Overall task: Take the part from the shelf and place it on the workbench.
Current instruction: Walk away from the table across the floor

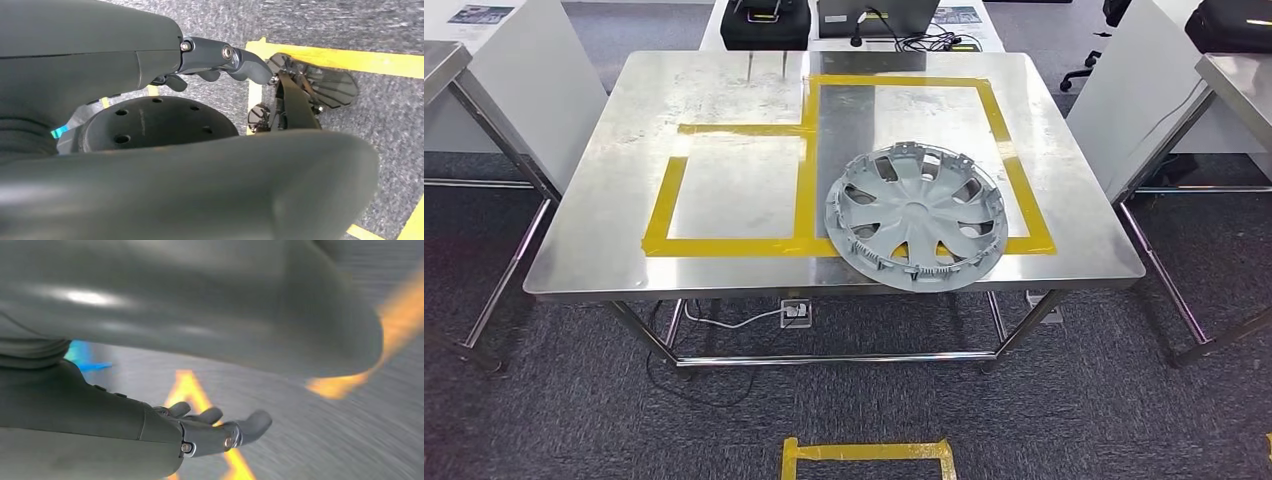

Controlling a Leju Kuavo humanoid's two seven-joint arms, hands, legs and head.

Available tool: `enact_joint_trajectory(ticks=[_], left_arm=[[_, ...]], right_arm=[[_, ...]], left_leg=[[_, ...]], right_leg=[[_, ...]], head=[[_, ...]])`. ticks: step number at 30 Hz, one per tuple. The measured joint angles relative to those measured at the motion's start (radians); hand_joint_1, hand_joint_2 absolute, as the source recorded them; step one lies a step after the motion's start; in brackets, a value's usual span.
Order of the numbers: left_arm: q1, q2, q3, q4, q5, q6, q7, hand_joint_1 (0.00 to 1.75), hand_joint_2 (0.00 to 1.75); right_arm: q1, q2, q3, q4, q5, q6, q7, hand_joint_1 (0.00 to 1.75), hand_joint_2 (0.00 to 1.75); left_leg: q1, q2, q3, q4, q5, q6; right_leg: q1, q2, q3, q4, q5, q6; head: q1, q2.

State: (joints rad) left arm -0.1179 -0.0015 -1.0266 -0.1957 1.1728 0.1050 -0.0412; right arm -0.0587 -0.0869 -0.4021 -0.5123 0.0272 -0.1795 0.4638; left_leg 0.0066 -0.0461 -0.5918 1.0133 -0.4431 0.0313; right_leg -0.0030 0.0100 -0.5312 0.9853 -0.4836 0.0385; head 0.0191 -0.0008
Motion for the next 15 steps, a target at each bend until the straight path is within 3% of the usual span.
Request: enact_joint_trajectory(ticks=[5,10,12,14,15], left_arm=[[0.0,0.014,0.001,0.001,0.013,0.011,0.012,0.0,0.0],[0.0,0.022,0.002,0.001,0.027,0.019,0.012,0.0,0.0],[0.0,0.024,0.004,0.001,0.036,0.027,0.011,0.0,0.0],[0.0,0.026,0.008,0.002,0.046,0.044,0.012,0.0,0.0],[0.001,0.027,0.01,0.002,0.049,0.053,0.015,0.0,0.0]], right_arm=[[-0.018,0.054,0.099,0.141,0.027,0.006,0.015,0.0,0.0],[-0.023,0.079,0.16,0.212,0.044,0.007,0.011,0.0,0.0],[-0.024,0.083,0.179,0.229,0.061,-0.012,-0.004,0.0,0.0],[-0.026,0.088,0.2,0.244,0.081,-0.039,-0.029,0.0,0.0],[-0.026,0.092,0.21,0.25,0.089,-0.051,-0.044,0.0,0.0]], left_leg=[[-0.004,0.001,0.001,0.002,-0.003,0.003],[-0.007,0.002,0.009,-0.004,0.001,0.017],[-0.003,0.006,0.008,-0.01,0.008,0.024],[-0.004,0.009,0.001,-0.01,0.012,0.027],[-0.006,0.011,-0.004,-0.009,0.015,0.027]], right_leg=[[-0.004,0.0,-0.002,0.0,-0.001,0.003],[-0.012,0.0,-0.003,0.011,-0.012,0.017],[-0.013,-0.001,-0.027,0.079,-0.068,0.021],[-0.013,-0.002,-0.075,0.207,-0.149,0.024],[-0.013,-0.002,-0.092,0.259,-0.173,0.023]], head=[[-0.005,0.0],[-0.01,0.0],[-0.002,0.0],[0.009,0.0],[0.012,0.0]])
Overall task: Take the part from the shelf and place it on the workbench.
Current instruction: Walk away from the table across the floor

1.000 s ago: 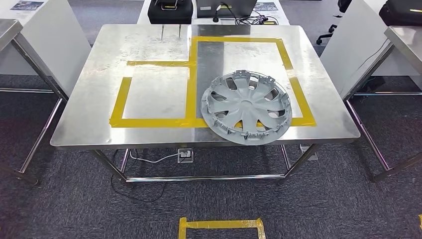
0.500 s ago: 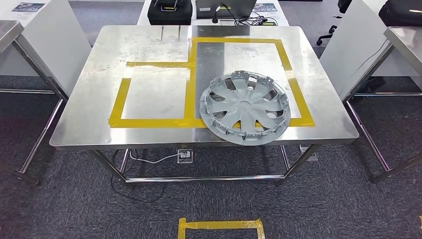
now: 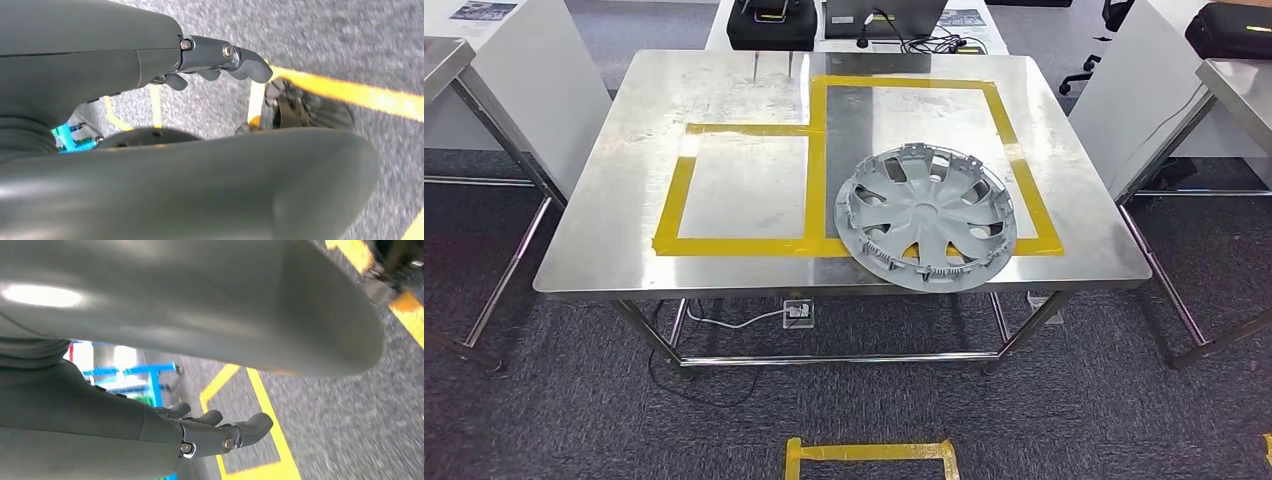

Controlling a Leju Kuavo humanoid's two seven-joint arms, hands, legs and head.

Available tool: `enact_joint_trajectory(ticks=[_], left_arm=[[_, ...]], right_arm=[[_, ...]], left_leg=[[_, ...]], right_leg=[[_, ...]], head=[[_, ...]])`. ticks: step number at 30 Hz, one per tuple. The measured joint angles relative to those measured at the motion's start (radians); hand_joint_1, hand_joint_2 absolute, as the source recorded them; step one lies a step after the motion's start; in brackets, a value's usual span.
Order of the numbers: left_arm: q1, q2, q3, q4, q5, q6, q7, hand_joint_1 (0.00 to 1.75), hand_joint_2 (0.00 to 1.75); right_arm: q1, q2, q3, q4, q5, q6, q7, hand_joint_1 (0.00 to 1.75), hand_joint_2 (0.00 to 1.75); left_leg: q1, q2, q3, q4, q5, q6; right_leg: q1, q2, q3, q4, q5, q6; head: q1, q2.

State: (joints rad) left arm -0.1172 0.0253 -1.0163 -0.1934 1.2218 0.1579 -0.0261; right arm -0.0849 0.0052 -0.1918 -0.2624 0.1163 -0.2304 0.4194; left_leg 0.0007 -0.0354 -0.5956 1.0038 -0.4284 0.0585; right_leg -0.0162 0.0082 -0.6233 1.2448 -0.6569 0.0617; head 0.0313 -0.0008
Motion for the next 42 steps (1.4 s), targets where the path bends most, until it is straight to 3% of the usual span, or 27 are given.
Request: enact_joint_trajectory(ticks=[1,2,5,6,10,12,14,15,16,17,19,21,22,24,26,28,30,31,32,33,35,37,38,40,41,42], left_arm=[[0.0,0.001,0.003,0.0,0.001,0.007,0.004,0.0,0.0],[0.0,0.002,0.005,0.001,0.002,0.012,0.009,0.0,0.0],[0.0,0.005,0.008,0.001,-0.002,0.022,0.02,0.0,0.0],[-0.001,0.006,0.009,0.001,-0.004,0.026,0.022,0.0,0.0],[0.0,0.014,0.011,0.001,-0.003,0.03,0.02,0.0,0.0],[0.0,0.018,0.012,0.002,0.001,0.03,0.016,0.0,0.0],[0.0,0.019,0.014,0.002,0.005,0.032,0.014,0.0,0.0],[0.0,0.019,0.015,0.002,0.007,0.034,0.014,0.0,0.0],[0.0,0.02,0.016,0.002,0.011,0.036,0.014,0.0,0.0],[0.0,0.02,0.017,0.002,0.015,0.038,0.014,0.0,0.0],[0.0,0.02,0.018,0.002,0.021,0.042,0.015,0.0,0.0],[-0.001,0.018,0.022,0.001,0.026,0.044,0.015,0.0,0.0],[-0.001,0.017,0.024,0.001,0.028,0.045,0.015,0.0,0.0],[0.0,0.016,0.028,0.001,0.031,0.046,0.015,0.0,0.0],[0.001,0.016,0.032,0.001,0.032,0.047,0.015,0.0,0.0],[0.0,0.016,0.034,0.001,0.034,0.048,0.015,0.0,0.0],[0.0,0.016,0.036,0.002,0.034,0.048,0.016,0.0,0.0],[0.001,0.015,0.037,0.002,0.034,0.048,0.016,0.0,0.0],[0.001,0.015,0.038,0.002,0.034,0.048,0.016,0.0,0.0],[0.001,0.015,0.039,0.002,0.035,0.048,0.016,0.0,0.0],[0.0,0.013,0.041,0.001,0.036,0.049,0.016,0.0,0.0],[-0.001,0.008,0.042,0.0,0.037,0.049,0.016,0.0,0.0],[-0.001,0.006,0.042,0.0,0.037,0.049,0.017,0.0,0.0],[-0.001,0.004,0.042,0.0,0.038,0.05,0.018,0.0,0.0],[0.0,0.005,0.042,0.0,0.038,0.051,0.018,0.0,0.0],[0.001,0.006,0.042,0.0,0.038,0.051,0.018,0.0,0.0]], right_arm=[[0.0,0.004,0.009,0.005,0.004,-0.01,-0.016,0.0,0.0],[0.0,0.009,0.018,0.01,0.006,-0.018,-0.032,0.0,0.0],[-0.003,0.023,0.037,0.02,0.0,-0.034,-0.078,0.0,0.0],[-0.005,0.027,0.041,0.023,-0.003,-0.038,-0.092,0.0,0.0],[-0.011,0.037,0.049,0.029,-0.023,-0.055,-0.154,0.0,0.0],[-0.011,0.041,0.051,0.031,-0.032,-0.058,-0.182,0.0,0.0],[-0.01,0.045,0.054,0.035,-0.034,-0.056,-0.199,0.0,0.0],[-0.009,0.046,0.056,0.037,-0.034,-0.055,-0.204,0.0,0.0],[-0.008,0.048,0.058,0.039,-0.034,-0.054,-0.209,0.0,0.0],[-0.008,0.049,0.06,0.041,-0.033,-0.054,-0.212,0.0,0.0],[-0.009,0.051,0.064,0.043,-0.03,-0.054,-0.217,0.0,0.0],[-0.011,0.051,0.066,0.045,-0.027,-0.054,-0.219,0.0,0.0],[-0.012,0.051,0.067,0.046,-0.025,-0.054,-0.22,0.0,0.0],[-0.013,0.051,0.07,0.048,-0.024,-0.054,-0.22,0.0,0.0],[-0.012,0.052,0.072,0.05,-0.024,-0.054,-0.22,0.0,0.0],[-0.011,0.052,0.072,0.052,-0.024,-0.054,-0.22,0.0,0.0],[-0.011,0.052,0.073,0.054,-0.024,-0.054,-0.22,0.0,0.0],[-0.011,0.052,0.074,0.055,-0.024,-0.054,-0.22,0.0,0.0],[-0.011,0.053,0.076,0.056,-0.024,-0.054,-0.22,0.0,0.0],[-0.011,0.053,0.077,0.056,-0.024,-0.054,-0.22,0.0,0.0],[-0.012,0.05,0.08,0.056,-0.024,-0.054,-0.221,0.0,0.0],[-0.015,0.046,0.08,0.056,-0.024,-0.055,-0.223,0.0,0.0],[-0.017,0.044,0.08,0.056,-0.024,-0.055,-0.224,0.0,0.0],[-0.017,0.044,0.081,0.057,-0.024,-0.056,-0.226,0.0,0.0],[-0.017,0.045,0.081,0.057,-0.024,-0.056,-0.227,0.0,0.0],[-0.017,0.045,0.082,0.058,-0.024,-0.056,-0.227,0.0,0.0]], left_leg=[[-0.002,0.001,-0.005,0.001,0.003,0.0],[-0.003,0.0,-0.009,0.002,0.007,-0.001],[-0.007,-0.002,-0.02,0.003,0.02,-0.007],[-0.007,-0.002,-0.021,0.002,0.025,-0.012],[-0.003,0.0,-0.024,-0.001,0.038,-0.038],[-0.002,0.009,-0.045,0.043,-0.018,-0.047],[0.005,0.02,-0.076,0.159,-0.118,-0.056],[0.009,0.022,-0.085,0.219,-0.15,-0.061],[0.013,0.024,-0.083,0.259,-0.16,-0.066],[0.018,0.026,-0.066,0.266,-0.148,-0.071],[0.027,0.032,0.015,0.173,-0.099,-0.081],[0.028,0.034,0.1,0.052,-0.09,-0.088],[0.027,0.033,0.117,0.018,-0.099,-0.086],[0.024,0.03,0.107,0.009,-0.106,-0.069],[0.022,0.032,0.089,0.009,-0.097,-0.046],[0.02,0.034,0.067,0.009,-0.08,-0.026],[0.012,0.034,0.044,0.01,-0.061,-0.017],[0.007,0.034,0.033,0.011,-0.05,-0.015],[0.003,0.034,0.023,0.013,-0.04,-0.013],[-0.003,0.034,0.014,0.014,-0.03,-0.012],[-0.011,0.033,-0.005,0.016,-0.012,-0.011],[-0.012,0.034,-0.016,0.015,0.004,-0.014],[-0.01,0.035,-0.02,0.013,0.013,-0.018],[-0.007,0.037,-0.026,0.007,0.03,-0.027],[-0.007,0.036,-0.03,0.008,0.024,-0.033],[-0.008,0.035,-0.039,0.022,0.001,-0.038]], right_leg=[[0.001,0.0,-0.003,0.022,-0.004,-0.002],[0.002,0.0,0.013,0.005,0.012,-0.006],[0.011,0.002,0.131,-0.195,0.096,-0.029],[0.015,0.003,0.155,-0.24,0.113,-0.036],[0.02,-0.003,0.149,-0.279,0.142,-0.055],[0.014,-0.011,0.14,-0.295,0.166,-0.067],[0.013,-0.017,0.123,-0.298,0.182,-0.07],[0.013,-0.021,0.114,-0.296,0.189,-0.069],[0.012,-0.026,0.107,-0.294,0.196,-0.067],[0.01,-0.029,0.099,-0.291,0.204,-0.063],[0.004,-0.032,0.081,-0.276,0.214,-0.053],[0.003,-0.033,0.056,-0.254,0.222,-0.039],[0.004,-0.033,0.047,-0.245,0.227,-0.032],[0.003,-0.033,0.036,-0.238,0.237,-0.021],[-0.001,-0.029,0.019,-0.219,0.216,-0.01],[-0.002,-0.023,-0.016,-0.133,0.132,-0.004],[0.0,-0.02,-0.048,-0.002,0.045,-0.007],[0.003,-0.019,-0.051,0.044,0.03,-0.011],[0.008,-0.018,-0.04,0.059,0.04,-0.018],[0.014,-0.017,-0.012,0.039,0.066,-0.028],[0.031,-0.015,0.08,-0.09,0.115,-0.063],[0.046,-0.014,0.156,-0.219,0.118,-0.092],[0.051,-0.015,0.168,-0.251,0.111,-0.1],[0.052,-0.017,0.167,-0.281,0.127,-0.103],[0.048,-0.019,0.166,-0.295,0.141,-0.103],[0.044,-0.021,0.163,-0.309,0.157,-0.104]], head=[[0.002,0.0],[0.004,0.0],[0.008,0.0],[0.006,0.0],[0.006,0.0],[-0.001,0.0],[-0.014,0.0],[-0.019,0.0],[-0.022,0.0],[-0.025,0.0],[-0.029,0.0],[-0.039,0.0],[-0.042,0.0],[-0.041,0.0],[-0.032,0.0],[-0.019,0.0],[-0.005,0.0],[-0.001,0.0],[0.003,0.0],[0.006,0.0],[0.009,0.0],[0.004,0.0],[0.002,0.0],[0.007,0.0],[0.011,0.0],[0.011,0.0]])
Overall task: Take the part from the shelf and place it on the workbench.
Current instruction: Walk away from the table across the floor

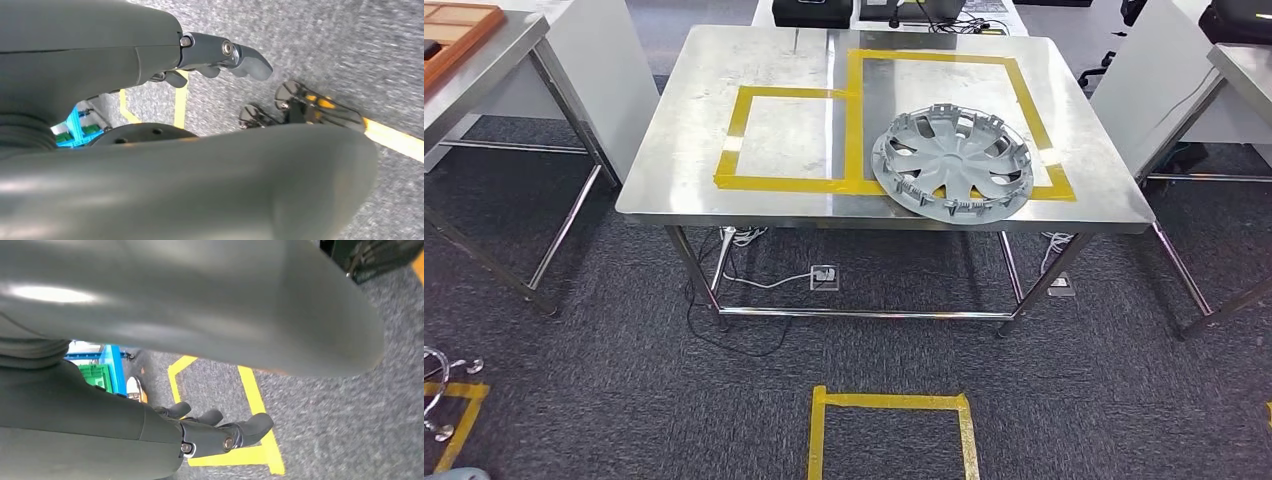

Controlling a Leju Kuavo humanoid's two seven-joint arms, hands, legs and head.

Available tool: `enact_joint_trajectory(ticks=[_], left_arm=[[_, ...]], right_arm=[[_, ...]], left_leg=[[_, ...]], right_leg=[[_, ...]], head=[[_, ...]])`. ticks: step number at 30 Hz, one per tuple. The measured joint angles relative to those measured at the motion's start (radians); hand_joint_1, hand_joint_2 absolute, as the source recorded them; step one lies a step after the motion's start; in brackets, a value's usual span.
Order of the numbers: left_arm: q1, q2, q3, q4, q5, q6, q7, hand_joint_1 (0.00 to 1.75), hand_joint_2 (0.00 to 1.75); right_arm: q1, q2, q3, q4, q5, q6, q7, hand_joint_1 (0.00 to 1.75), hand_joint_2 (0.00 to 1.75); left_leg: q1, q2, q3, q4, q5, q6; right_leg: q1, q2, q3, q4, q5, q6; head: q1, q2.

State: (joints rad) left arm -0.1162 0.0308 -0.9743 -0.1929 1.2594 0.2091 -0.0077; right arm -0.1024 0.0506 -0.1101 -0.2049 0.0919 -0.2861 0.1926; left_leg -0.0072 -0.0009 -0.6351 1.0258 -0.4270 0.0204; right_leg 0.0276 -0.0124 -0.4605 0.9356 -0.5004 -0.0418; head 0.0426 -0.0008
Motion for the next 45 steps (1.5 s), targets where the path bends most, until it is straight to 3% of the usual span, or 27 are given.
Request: enact_joint_trajectory(ticks=[3,4,5,6,8,10,12,14,16,18,20,21,22,23,25,27,29,30,32,34,35,36,38,40,42,45], left_arm=[[0.001,0.001,0.0,0.0,0.0,0.001,0.0,0.0,0.0],[0.001,0.002,0.0,0.0,0.0,0.001,-0.001,0.0,0.0],[0.001,0.003,0.0,0.001,0.0,0.002,-0.002,0.0,0.0],[0.001,0.004,0.0,0.001,0.0,0.002,-0.002,0.0,0.0],[0.0,0.004,0.0,0.0,-0.001,0.004,-0.003,0.0,0.0],[-0.001,0.003,0.0,0.0,-0.003,0.004,-0.003,0.0,0.0],[-0.002,0.003,0.0,-0.001,-0.003,0.004,-0.004,0.0,0.0],[0.0,0.003,0.0,0.0,-0.004,0.005,-0.004,0.0,0.0],[0.001,0.004,0.0,0.0,-0.004,0.005,-0.004,0.0,0.0],[0.0,0.005,0.0,0.001,-0.004,0.005,-0.004,0.0,0.0],[0.0,0.005,0.0,0.001,-0.004,0.005,-0.004,0.0,0.0],[0.0,0.005,0.0,0.001,-0.004,0.005,-0.004,0.0,0.0],[0.0,0.005,0.0,0.001,-0.005,0.006,-0.004,0.0,0.0],[0.0,0.005,0.0,0.001,-0.005,0.006,-0.003,0.0,0.0],[-0.001,0.003,0.0,0.001,-0.006,0.007,-0.002,0.0,0.0],[-0.002,0.001,0.0,0.0,-0.008,0.008,-0.001,0.0,0.0],[-0.002,0.0,0.0,0.0,-0.01,0.01,0.003,0.0,0.0],[-0.002,0.0,0.0,0.0,-0.011,0.011,0.004,0.0,0.0],[-0.001,0.001,0.0,0.001,-0.012,0.013,0.006,0.0,0.0],[-0.001,0.001,0.0,0.001,-0.013,0.015,0.007,0.0,0.0],[-0.001,0.001,0.0,0.001,-0.014,0.015,0.007,0.0,0.0],[-0.001,0.001,0.0,0.001,-0.014,0.015,0.008,0.0,0.0],[-0.001,0.002,0.0,0.001,-0.015,0.015,0.008,0.0,0.0],[-0.003,0.003,0.0,0.001,-0.015,0.016,0.008,0.0,0.0],[-0.003,0.004,0.0,0.001,-0.015,0.015,0.008,0.0,0.0],[-0.001,0.003,0.0,0.001,-0.015,0.015,0.008,0.0,0.0]], right_arm=[[0.002,0.002,0.002,0.001,-0.001,0.001,0.0,0.0,0.0],[0.003,0.004,0.003,0.001,-0.001,0.002,-0.001,0.0,0.0],[0.004,0.004,0.004,0.001,-0.002,0.002,-0.001,0.0,0.0],[0.005,0.005,0.006,0.002,-0.002,0.002,-0.002,0.0,0.0],[0.004,0.004,0.007,0.002,-0.005,0.004,-0.003,0.0,0.0],[0.004,0.003,0.008,0.002,-0.007,0.004,-0.003,0.0,0.0],[0.003,0.003,0.008,0.003,-0.008,0.005,-0.004,0.0,0.0],[0.004,0.002,0.009,0.004,-0.008,0.005,-0.005,0.0,0.0],[0.004,0.002,0.009,0.005,-0.008,0.005,-0.005,0.0,0.0],[0.005,0.003,0.009,0.006,-0.008,0.006,-0.005,0.0,0.0],[0.005,0.003,0.009,0.006,-0.008,0.007,-0.005,0.0,0.0],[0.005,0.003,0.009,0.006,-0.008,0.008,-0.005,0.0,0.0],[0.005,0.003,0.009,0.006,-0.008,0.008,-0.005,0.0,0.0],[0.005,0.003,0.009,0.006,-0.008,0.008,-0.005,0.0,0.0],[0.002,0.002,0.009,0.006,-0.008,0.008,-0.005,0.0,0.0],[0.0,0.001,0.009,0.006,-0.008,0.007,-0.005,0.0,0.0],[-0.001,0.002,0.009,0.006,-0.009,0.006,-0.005,0.0,0.0],[-0.001,0.002,0.009,0.006,-0.009,0.006,-0.005,0.0,0.0],[0.0,0.002,0.009,0.006,-0.009,0.005,-0.006,0.0,0.0],[0.001,0.003,0.009,0.006,-0.01,0.005,-0.006,0.0,0.0],[0.001,0.003,0.009,0.006,-0.01,0.005,-0.007,0.0,0.0],[0.001,0.004,0.009,0.006,-0.01,0.005,-0.007,0.0,0.0],[0.001,0.004,0.009,0.006,-0.011,0.005,-0.008,0.0,0.0],[0.001,0.004,0.009,0.006,-0.011,0.005,-0.008,0.0,0.0],[0.001,0.004,0.009,0.006,-0.011,0.005,-0.008,0.0,0.0],[0.001,0.004,0.009,0.006,-0.011,0.005,-0.008,0.0,0.0]], left_leg=[[0.012,-0.002,-0.039,0.15,-0.134,-0.021],[0.018,-0.002,-0.045,0.207,-0.157,-0.029],[0.024,-0.001,-0.04,0.239,-0.154,-0.037],[0.03,-0.001,-0.022,0.239,-0.132,-0.045],[0.042,0.002,0.056,0.142,-0.084,-0.063],[0.044,0.001,0.126,0.032,-0.085,-0.071],[0.04,-0.003,0.139,0.0,-0.101,-0.064],[0.042,-0.004,0.124,-0.002,-0.098,-0.049],[0.043,-0.003,0.11,-0.004,-0.088,-0.03],[0.038,-0.003,0.095,-0.003,-0.076,-0.014],[0.031,-0.003,0.078,-0.001,-0.065,-0.003],[0.028,-0.003,0.071,0.0,-0.061,0.0],[0.025,-0.003,0.067,0.001,-0.057,0.001],[0.022,-0.004,0.064,0.001,-0.053,0.002],[0.02,-0.004,0.06,0.0,-0.044,-0.002],[0.025,-0.001,0.055,-0.002,-0.032,-0.013],[0.027,-0.001,0.053,-0.003,-0.027,-0.026],[0.026,-0.001,0.047,0.009,-0.043,-0.03],[0.026,-0.001,0.021,0.086,-0.119,-0.035],[0.027,-0.001,-0.009,0.206,-0.193,-0.042],[0.027,-0.001,-0.01,0.244,-0.196,-0.044],[0.027,-0.001,0.004,0.247,-0.178,-0.046],[0.028,0.0,0.078,0.15,-0.119,-0.044],[0.026,0.002,0.159,0.029,-0.107,-0.041],[0.023,0.001,0.179,-0.021,-0.125,-0.033],[0.025,0.002,0.162,-0.031,-0.118,-0.007]], right_leg=[[-0.009,-0.006,-0.026,-0.01,0.031,0.007],[-0.012,-0.007,-0.036,-0.006,0.039,0.012],[-0.016,-0.009,-0.047,-0.001,0.047,0.017],[-0.021,-0.01,-0.059,0.007,0.053,0.023],[-0.032,-0.011,-0.088,0.032,0.061,0.037],[-0.035,-0.011,-0.12,0.062,0.068,0.054],[-0.033,-0.011,-0.142,0.078,0.08,0.069],[-0.035,-0.009,-0.159,0.085,0.081,0.078],[-0.039,-0.005,-0.185,0.136,0.034,0.087],[-0.04,0.0,-0.225,0.265,-0.048,0.092],[-0.039,0.002,-0.244,0.367,-0.088,0.091],[-0.039,0.003,-0.229,0.364,-0.08,0.086],[-0.037,0.004,-0.194,0.32,-0.057,0.079],[-0.033,0.006,-0.148,0.249,-0.032,0.069],[-0.025,0.01,-0.067,0.12,-0.01,0.051],[-0.017,0.013,-0.043,0.075,-0.012,0.041],[-0.016,0.009,-0.048,0.055,0.001,0.037],[-0.017,0.007,-0.052,0.043,0.01,0.034],[-0.021,0.002,-0.06,0.028,0.029,0.027],[-0.019,0.0,-0.077,0.029,0.045,0.024],[-0.018,-0.001,-0.086,0.031,0.053,0.024],[-0.018,-0.002,-0.095,0.035,0.061,0.025],[-0.019,-0.001,-0.115,0.049,0.074,0.03],[-0.017,-0.001,-0.134,0.065,0.082,0.039],[-0.015,-0.002,-0.147,0.075,0.091,0.049],[-0.017,-0.001,-0.161,0.085,0.094,0.064]], head=[[-0.013,0.0],[-0.017,0.0],[-0.019,0.0],[-0.021,0.0],[-0.027,0.0],[-0.04,0.0],[-0.043,0.0],[-0.035,0.0],[-0.025,0.0],[-0.011,0.0],[0.0,0.0],[0.003,0.0],[0.006,0.0],[0.008,0.0],[0.007,0.0],[0.006,0.0],[0.008,0.0],[0.006,0.0],[-0.006,0.0],[-0.018,0.0],[-0.022,0.0],[-0.025,0.0],[-0.032,0.0],[-0.04,0.0],[-0.041,0.0],[-0.035,0.0]])
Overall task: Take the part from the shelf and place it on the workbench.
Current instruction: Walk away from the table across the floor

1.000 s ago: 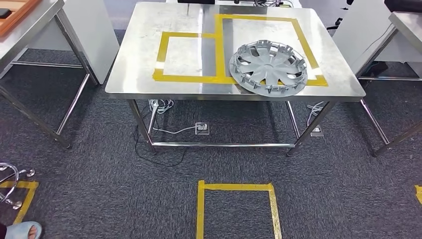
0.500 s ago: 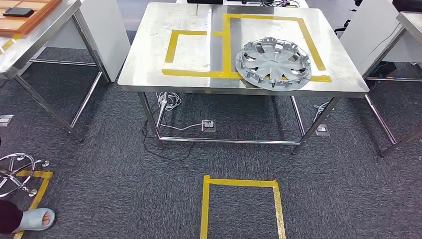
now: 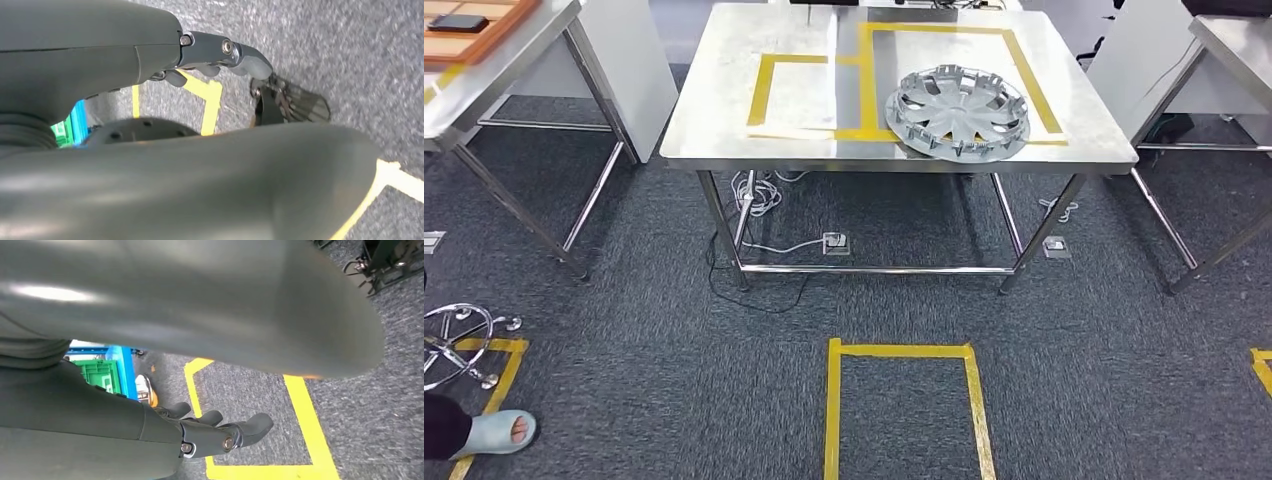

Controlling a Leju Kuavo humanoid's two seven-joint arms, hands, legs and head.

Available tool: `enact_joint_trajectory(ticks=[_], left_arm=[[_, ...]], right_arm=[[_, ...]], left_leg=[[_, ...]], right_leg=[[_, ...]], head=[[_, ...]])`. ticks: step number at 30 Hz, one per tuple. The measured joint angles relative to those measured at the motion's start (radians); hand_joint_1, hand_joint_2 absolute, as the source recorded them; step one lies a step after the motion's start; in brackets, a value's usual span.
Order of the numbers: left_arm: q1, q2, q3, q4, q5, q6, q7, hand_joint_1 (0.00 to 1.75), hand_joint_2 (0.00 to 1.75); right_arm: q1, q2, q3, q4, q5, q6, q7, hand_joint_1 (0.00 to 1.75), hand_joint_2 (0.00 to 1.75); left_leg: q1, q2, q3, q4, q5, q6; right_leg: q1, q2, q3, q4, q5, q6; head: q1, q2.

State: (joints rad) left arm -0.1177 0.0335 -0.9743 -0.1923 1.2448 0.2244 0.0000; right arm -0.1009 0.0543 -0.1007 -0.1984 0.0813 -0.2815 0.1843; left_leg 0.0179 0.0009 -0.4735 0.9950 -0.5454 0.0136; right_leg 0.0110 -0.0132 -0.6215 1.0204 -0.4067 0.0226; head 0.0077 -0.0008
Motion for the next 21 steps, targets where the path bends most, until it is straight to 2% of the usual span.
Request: enact_joint_trajectory(ticks=[1,2,4,5,6,7,10,11,14,15,16,17,19,20,21], left_arm=[[0.0,0.0,0.0,0.0,0.0,0.0,0.0,0.0,0.0],[0.001,0.0,0.0,0.0,0.0,0.001,0.0,0.0,0.0],[0.001,0.001,0.0,0.0,0.0,0.001,-0.001,0.0,0.0],[0.001,0.001,0.0,0.0,0.0,0.001,-0.001,0.0,0.0],[0.001,0.0,0.0,0.0,-0.001,0.001,-0.001,0.0,0.0],[0.001,0.0,0.0,0.0,-0.002,0.001,0.0,0.0,0.0],[0.0,0.0,0.0,0.0,-0.005,0.002,0.001,0.0,0.0],[-0.001,0.0,0.0,0.0,-0.006,0.002,0.001,0.0,0.0],[-0.001,-0.001,0.0,0.0,-0.01,0.002,0.003,0.0,0.0],[-0.001,-0.002,0.0,0.0,-0.013,0.002,0.005,0.0,0.0],[-0.001,-0.002,0.0,0.0,-0.016,0.001,0.006,0.0,0.0],[-0.001,-0.002,-0.001,0.0,-0.02,0.002,0.007,0.0,0.0],[-0.001,-0.003,-0.002,0.0,-0.025,0.009,0.008,0.0,0.0],[0.0,-0.005,-0.002,0.0,-0.026,0.015,0.007,0.0,0.0],[0.0,-0.006,-0.003,0.0,-0.027,0.02,0.006,0.0,0.0]], right_arm=[[0.001,0.0,0.0,0.0,0.0,0.0,0.0,0.0,0.0],[0.003,-0.001,0.0,0.0,0.0,0.0,-0.001,0.0,0.0],[0.004,-0.001,0.0,0.0,-0.002,0.002,-0.003,0.0,0.0],[0.005,0.0,0.0,0.0,-0.004,0.003,-0.004,0.0,0.0],[0.005,0.0,0.0,0.0,-0.006,0.004,-0.005,0.0,0.0],[0.005,0.0,0.0,0.0,-0.009,0.004,-0.006,0.0,0.0],[0.003,0.0,0.0,0.0,-0.015,0.004,-0.008,0.0,0.0],[0.002,0.0,0.0,0.0,-0.016,0.004,-0.008,0.0,0.0],[0.002,0.0,0.0,0.0,-0.021,0.002,-0.007,0.0,0.0],[0.002,0.0,0.0,0.0,-0.025,0.0,-0.006,0.0,0.0],[0.002,0.0,0.0,0.0,-0.029,-0.002,-0.004,0.0,0.0],[0.002,0.0,0.0,0.0,-0.034,-0.004,-0.002,0.0,0.0],[0.002,-0.001,0.0,0.001,-0.042,-0.007,0.002,0.0,0.0],[0.002,-0.001,0.0,0.001,-0.044,-0.007,0.003,0.0,0.0],[0.002,-0.001,0.0,0.002,-0.046,-0.007,0.004,0.0,0.0]], left_leg=[[0.002,0.002,-0.007,-0.002,0.008,0.009],[0.004,0.003,-0.017,-0.003,0.017,0.016],[0.002,0.004,-0.04,0.0,0.035,0.02],[0.001,0.005,-0.05,0.002,0.044,0.019],[0.001,0.005,-0.058,0.004,0.052,0.018],[0.001,0.005,-0.066,0.007,0.06,0.017],[0.001,0.005,-0.087,0.012,0.081,0.006],[0.001,0.005,-0.093,0.012,0.088,-0.001],[0.004,0.005,-0.104,0.012,0.106,-0.021],[0.005,0.005,-0.109,0.018,0.099,-0.026],[0.005,0.004,-0.118,0.038,0.08,-0.029],[0.006,0.003,-0.135,0.08,0.044,-0.031],[0.005,0.002,-0.176,0.206,-0.041,-0.033],[0.005,0.002,-0.188,0.261,-0.069,-0.034],[0.005,0.002,-0.184,0.283,-0.078,-0.034]], right_leg=[[-0.002,0.002,-0.011,0.022,-0.022,0.006],[-0.005,0.004,-0.028,0.067,-0.06,0.013],[-0.012,0.006,-0.063,0.195,-0.154,0.024],[-0.015,0.006,-0.069,0.247,-0.184,0.027],[-0.017,0.006,-0.058,0.264,-0.194,0.028],[-0.019,0.006,-0.028,0.24,-0.185,0.028],[-0.019,0.009,0.111,0.031,-0.122,0.021],[-0.017,0.011,0.135,-0.014,-0.115,0.016],[-0.011,0.012,0.13,-0.037,-0.105,-0.003],[-0.011,0.009,0.125,-0.042,-0.098,-0.011],[-0.013,0.006,0.121,-0.047,-0.09,-0.02],[-0.014,0.003,0.116,-0.051,-0.081,-0.027],[-0.01,0.001,0.097,-0.049,-0.067,-0.036],[-0.007,0.001,0.085,-0.047,-0.059,-0.037],[-0.005,0.001,0.075,-0.045,-0.052,-0.037]], head=[[0.004,0.0],[0.01,0.0],[0.023,0.0],[0.028,0.0],[0.03,0.0],[0.033,0.0],[0.039,0.0],[0.039,0.0],[0.036,0.0],[0.035,0.0],[0.032,0.0],[0.027,0.0],[0.012,0.0],[0.006,0.0],[0.003,0.0]])
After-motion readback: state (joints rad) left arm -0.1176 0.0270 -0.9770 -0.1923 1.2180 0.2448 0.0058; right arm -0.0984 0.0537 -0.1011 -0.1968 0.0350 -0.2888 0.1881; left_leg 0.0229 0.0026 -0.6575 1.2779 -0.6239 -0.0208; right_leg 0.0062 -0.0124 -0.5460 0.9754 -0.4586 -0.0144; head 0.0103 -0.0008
